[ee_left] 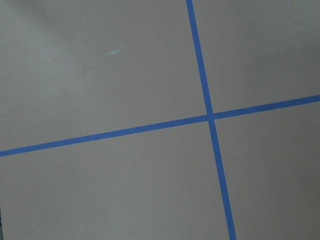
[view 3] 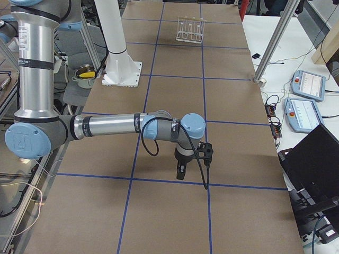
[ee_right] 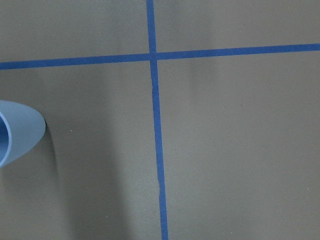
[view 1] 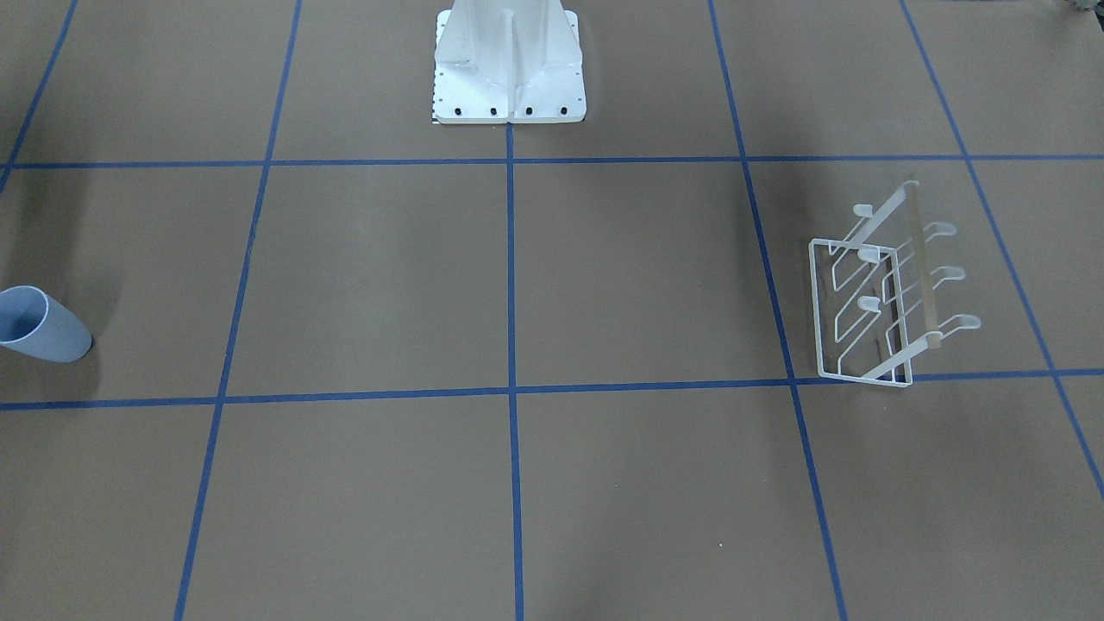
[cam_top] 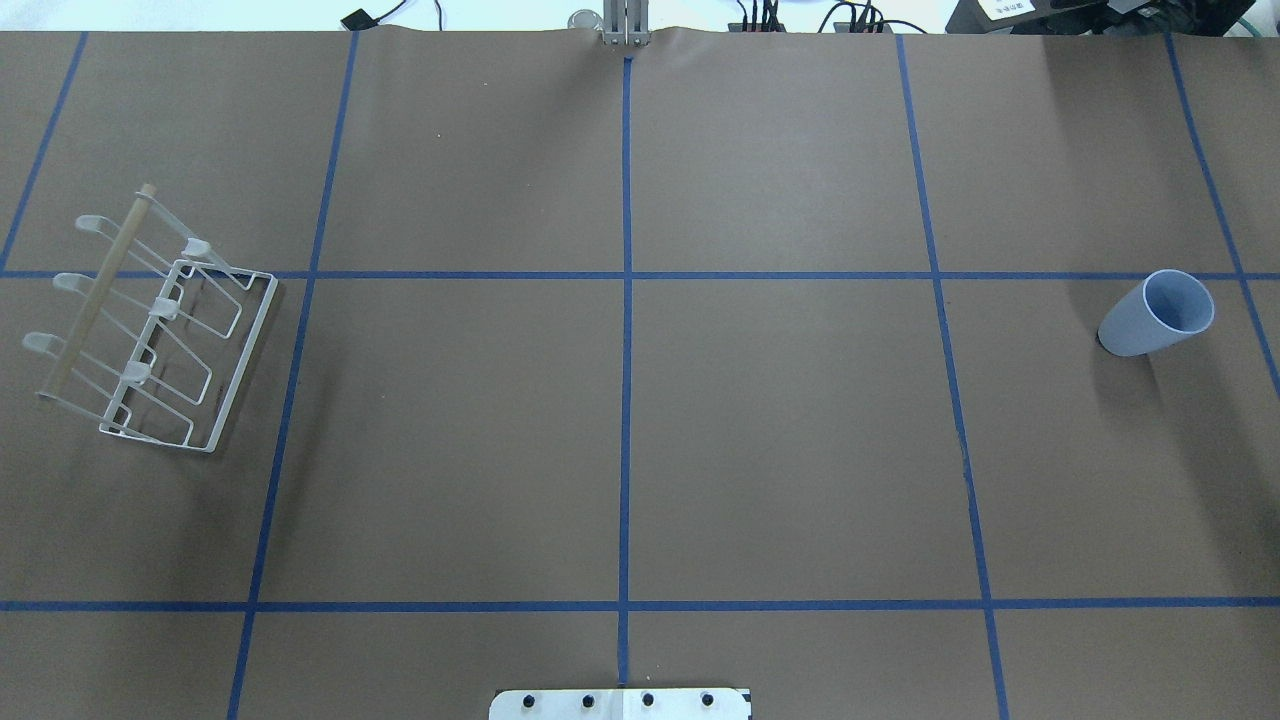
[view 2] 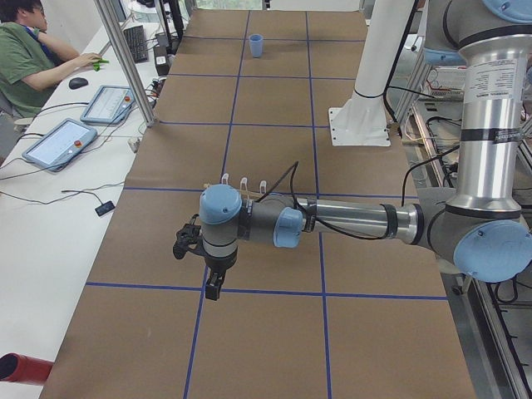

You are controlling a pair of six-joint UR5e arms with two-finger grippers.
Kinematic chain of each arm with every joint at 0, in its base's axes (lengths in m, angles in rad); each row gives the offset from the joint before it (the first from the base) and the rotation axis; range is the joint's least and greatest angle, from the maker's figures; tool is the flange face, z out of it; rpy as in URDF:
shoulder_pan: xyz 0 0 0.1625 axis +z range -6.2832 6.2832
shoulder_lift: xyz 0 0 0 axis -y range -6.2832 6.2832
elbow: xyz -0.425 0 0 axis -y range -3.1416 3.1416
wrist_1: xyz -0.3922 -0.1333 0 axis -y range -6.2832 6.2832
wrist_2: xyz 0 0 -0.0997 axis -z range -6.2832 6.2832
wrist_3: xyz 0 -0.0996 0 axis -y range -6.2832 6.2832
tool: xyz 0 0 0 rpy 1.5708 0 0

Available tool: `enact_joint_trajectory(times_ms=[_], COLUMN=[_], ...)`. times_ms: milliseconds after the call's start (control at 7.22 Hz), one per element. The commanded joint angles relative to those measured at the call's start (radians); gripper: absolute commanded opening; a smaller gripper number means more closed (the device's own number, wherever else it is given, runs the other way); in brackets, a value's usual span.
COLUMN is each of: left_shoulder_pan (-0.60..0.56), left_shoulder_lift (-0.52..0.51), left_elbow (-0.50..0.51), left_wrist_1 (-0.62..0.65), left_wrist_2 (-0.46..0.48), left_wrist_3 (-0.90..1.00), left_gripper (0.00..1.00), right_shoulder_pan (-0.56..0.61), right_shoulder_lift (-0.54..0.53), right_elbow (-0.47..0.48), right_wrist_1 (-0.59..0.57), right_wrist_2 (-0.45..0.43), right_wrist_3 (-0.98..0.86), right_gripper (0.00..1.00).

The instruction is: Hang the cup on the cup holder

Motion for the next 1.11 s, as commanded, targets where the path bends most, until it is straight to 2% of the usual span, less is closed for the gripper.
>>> enact_joint_trajectory(times_ms=[0, 554, 831, 969], left_shoulder_pan=[0.002, 0.0, 0.002, 0.002], left_shoulder_lift=[0.0, 0.002, 0.0, 0.0], left_elbow=[0.001, -0.005, -0.009, -0.005], left_wrist_1=[0.0, 0.001, -0.006, -0.011], left_wrist_2=[0.001, 0.0, -0.002, -0.063], left_wrist_3=[0.0, 0.009, 0.009, 0.011], left_gripper=[0.98, 0.98, 0.98, 0.98], right_shoulder_pan=[-0.002, -0.002, -0.014, -0.035], right_shoulder_lift=[0.002, 0.016, 0.094, 0.143], right_elbow=[0.001, 0.007, 0.01, 0.01], right_wrist_1=[0.001, 0.002, 0.016, 0.049], right_wrist_2=[-0.001, -0.007, -0.008, -0.013], right_wrist_3=[0.0, -0.01, 0.001, 0.004], right_gripper=[1.0, 1.0, 1.0, 1.0])
